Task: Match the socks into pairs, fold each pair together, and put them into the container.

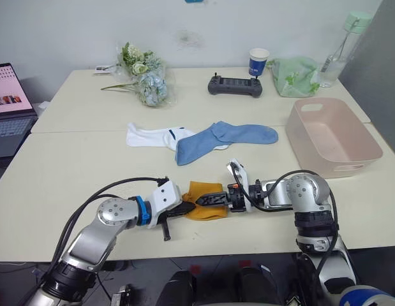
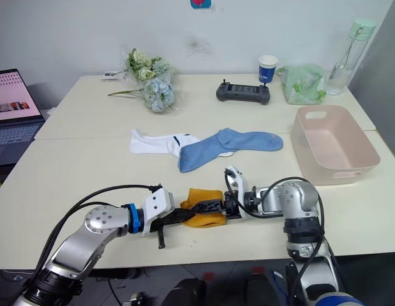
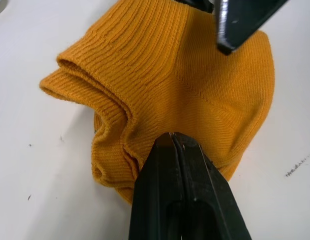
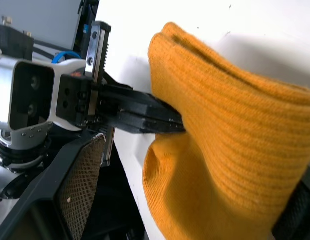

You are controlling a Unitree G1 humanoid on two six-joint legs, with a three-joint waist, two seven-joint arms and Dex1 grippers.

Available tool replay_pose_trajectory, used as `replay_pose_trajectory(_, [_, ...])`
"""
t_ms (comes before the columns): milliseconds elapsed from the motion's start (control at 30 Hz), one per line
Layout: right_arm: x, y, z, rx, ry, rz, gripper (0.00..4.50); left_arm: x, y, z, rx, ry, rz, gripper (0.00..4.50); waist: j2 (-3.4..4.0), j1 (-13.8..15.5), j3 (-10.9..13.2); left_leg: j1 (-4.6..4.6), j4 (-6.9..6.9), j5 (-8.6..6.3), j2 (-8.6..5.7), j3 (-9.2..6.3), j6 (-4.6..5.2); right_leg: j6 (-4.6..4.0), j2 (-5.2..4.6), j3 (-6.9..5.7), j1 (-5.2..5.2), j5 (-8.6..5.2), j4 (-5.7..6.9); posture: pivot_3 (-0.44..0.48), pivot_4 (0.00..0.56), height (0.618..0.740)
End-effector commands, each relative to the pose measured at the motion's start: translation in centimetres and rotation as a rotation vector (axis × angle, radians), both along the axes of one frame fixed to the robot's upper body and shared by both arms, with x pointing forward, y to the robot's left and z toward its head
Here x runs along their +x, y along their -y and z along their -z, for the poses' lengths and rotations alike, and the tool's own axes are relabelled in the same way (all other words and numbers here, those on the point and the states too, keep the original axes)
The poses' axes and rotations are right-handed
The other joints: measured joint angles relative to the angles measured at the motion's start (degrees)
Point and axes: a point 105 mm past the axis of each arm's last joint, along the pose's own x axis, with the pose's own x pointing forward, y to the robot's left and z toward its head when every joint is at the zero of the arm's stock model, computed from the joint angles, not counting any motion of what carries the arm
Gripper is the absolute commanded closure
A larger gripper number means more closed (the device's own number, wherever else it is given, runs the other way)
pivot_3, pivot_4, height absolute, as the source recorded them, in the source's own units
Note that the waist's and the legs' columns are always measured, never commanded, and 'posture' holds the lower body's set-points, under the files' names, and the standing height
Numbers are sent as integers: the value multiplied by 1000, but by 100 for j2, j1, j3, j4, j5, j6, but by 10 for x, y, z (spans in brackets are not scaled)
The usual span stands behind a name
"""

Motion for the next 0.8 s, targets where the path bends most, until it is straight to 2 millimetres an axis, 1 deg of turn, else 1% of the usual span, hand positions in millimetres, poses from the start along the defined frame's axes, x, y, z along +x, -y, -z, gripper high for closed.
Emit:
replay_pose_trajectory(33, [5, -2, -4, 2, 42, 16, 409, -5, -9, 14, 43, -64, -27, 4500, 1, -2, 0, 1, 0, 0, 0, -1, 0, 0, 0, 0, 0, 0, 1, 0, 150, 740])
replay_pose_trajectory(67, [4, -2, -4, -3, 54, 10, 634, -5, -10, 13, 41, -61, -29, 4500, 1, -2, 0, 1, 0, 0, 0, 0, 0, 0, 0, 0, 0, 0, 2, 0, 150, 740])
replay_pose_trajectory(233, [4, -3, -2, -8, 67, 9, 2439, -1, -7, 8, 11, -46, -28, 4500, 1, -6, 0, -1, 0, 0, 0, 0, 0, 0, 0, 0, -2, 0, 2, 0, 150, 740])
replay_pose_trajectory(267, [4, -3, -2, -9, 69, 10, 2723, -1, -6, 6, -1, -44, -27, 4500, 1, -6, 0, -1, 0, 0, 0, 0, 0, 0, 0, 0, -2, 0, 2, 0, 150, 740])
replay_pose_trajectory(333, [6, -2, -2, -12, 82, 18, 3556, -1, -4, 2, -18, -44, -14, 4500, 1, -7, 0, -1, 0, 0, 0, 0, 0, 0, 1, 0, -2, 0, 2, 0, 150, 740])
replay_pose_trajectory(400, [7, -1, -4, -5, 93, 22, 4252, -1, -3, -4, -38, -40, 2, 4500, 1, -6, 0, -3, 0, 0, 0, -1, 0, 0, 1, 0, -3, 0, 2, 0, 150, 740])
replay_pose_trajectory(433, [7, 0, -6, 1, 101, 22, 4485, 0, -2, -7, -50, -34, 5, 4500, 1, -6, 0, -3, 0, 0, 0, -1, 0, 0, 1, 0, -3, 0, 2, 0, 150, 740])
replay_pose_trajectory(500, [9, 4, -13, 13, 133, 23, 4485, 2, -2, -22, -91, -24, 20, 4500, 1, -5, 1, -5, 0, 0, -1, -1, 0, 0, 1, -1, -4, 0, 2, 0, 150, 740])
replay_pose_trajectory(567, [10, 16, -25, -14, 261, -7, 4500, 7, -3, -52, -162, -18, 29, 4129, 3, 7, 5, -12, 2, 0, -1, -1, 0, 0, 1, -1, -11, 0, 2, 0, 150, 740])
replay_pose_trajectory(600, [10, 21, -30, -21, 312, -20, 4500, 7, -3, -64, -187, -24, 37, 3928, 0, 25, 8, -22, 7, 0, -3, -2, 0, 0, 0, -4, -18, 0, 3, 0, 150, 740])
replay_pose_trajectory(667, [15, 32, -47, -34, 431, -25, 4500, 7, -2, -89, -230, -28, 63, 3285, -3, 21, 8, -38, 13, 0, -3, -5, 0, 1, 0, -10, -25, 0, 1, 0, 150, 740])
replay_pose_trajectory(700, [18, 38, -59, -35, 488, -16, 4500, 7, -1, -101, -247, -23, 76, 2967, -3, 11, 8, -39, 12, 0, -4, -3, 0, 1, -1, -9, -24, 0, 1, 0, 150, 740])
replay_pose_trajectory(733, [21, 43, -69, -39, 536, -9, 4500, 7, 1, -111, -258, -16, 88, 2692, -3, 1, 8, -39, 12, 0, -3, -2, 0, 1, 0, -9, -25, 0, 1, 0, 150, 740])
replay_pose_trajectory(800, [32, 58, -91, -65, 650, 44, 4500, 10, 6, -127, -273, 18, 109, 1982, -2, -24, 8, -38, 9, 1, -2, 0, 0, 1, 0, -9, -25, 0, 0, 0, 150, 740])
